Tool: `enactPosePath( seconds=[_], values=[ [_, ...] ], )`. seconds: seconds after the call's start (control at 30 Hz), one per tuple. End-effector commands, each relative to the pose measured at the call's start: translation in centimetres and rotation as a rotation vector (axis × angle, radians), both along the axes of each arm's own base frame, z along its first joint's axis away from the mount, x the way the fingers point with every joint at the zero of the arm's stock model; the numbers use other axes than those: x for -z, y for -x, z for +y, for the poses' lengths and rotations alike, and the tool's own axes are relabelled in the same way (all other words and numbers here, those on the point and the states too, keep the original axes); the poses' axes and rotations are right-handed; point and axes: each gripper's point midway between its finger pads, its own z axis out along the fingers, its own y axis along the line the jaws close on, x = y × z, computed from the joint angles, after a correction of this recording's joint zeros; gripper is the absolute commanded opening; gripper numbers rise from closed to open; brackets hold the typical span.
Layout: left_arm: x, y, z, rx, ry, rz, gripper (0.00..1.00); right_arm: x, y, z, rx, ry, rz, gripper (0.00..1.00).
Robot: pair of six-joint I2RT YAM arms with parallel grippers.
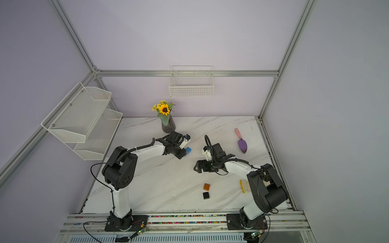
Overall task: Assemble the letter v with lego
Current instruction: Assemble the lego brick with the lego brick.
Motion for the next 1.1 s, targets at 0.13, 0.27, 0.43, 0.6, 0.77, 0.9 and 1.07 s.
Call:
enactPosePath(
  seconds=[0.13, 0.27, 0.43, 0.6, 0.77, 0.9, 1.07],
  values=[
    [3.0, 2.2, 1.7, -0.081, -0.054, 0.116, 0.19, -1.8, -0.2, 0.6, -0.029, -0.022, -0.049, 0.97],
    [3.8, 2.9, 2.3, -0.117, -0.061, 0.126, 0.19, -2.1, -0.3, 0.5, -0.028, -0.022, -0.054, 0.97],
    [4.3, 3.9, 2.4, -0.134, -0.061, 0.141, 0.19, -2.9, -0.3, 0.6, -0.031, -0.03, -0.063, 0.97],
    [5.2, 5.1, 2.5, -0.137, -0.092, 0.158, 0.19, -3.6, -0.1, 0.4, -0.028, -0.025, -0.075, 0.97],
    [5.6, 6.2, 2.6, -0.121, -0.123, 0.179, 0.19, -3.8, 0.1, 0.2, -0.023, -0.024, -0.077, 0.97],
    [5.6, 7.1, 1.9, -0.076, -0.122, 0.211, 0.19, -4.0, 0.1, 0.1, -0.019, -0.019, -0.081, 0.97],
    [5.6, 7.9, 1.2, -0.002, -0.129, 0.261, 0.19, -4.0, 0.0, -0.1, -0.015, -0.005, -0.081, 0.97]
  ],
)
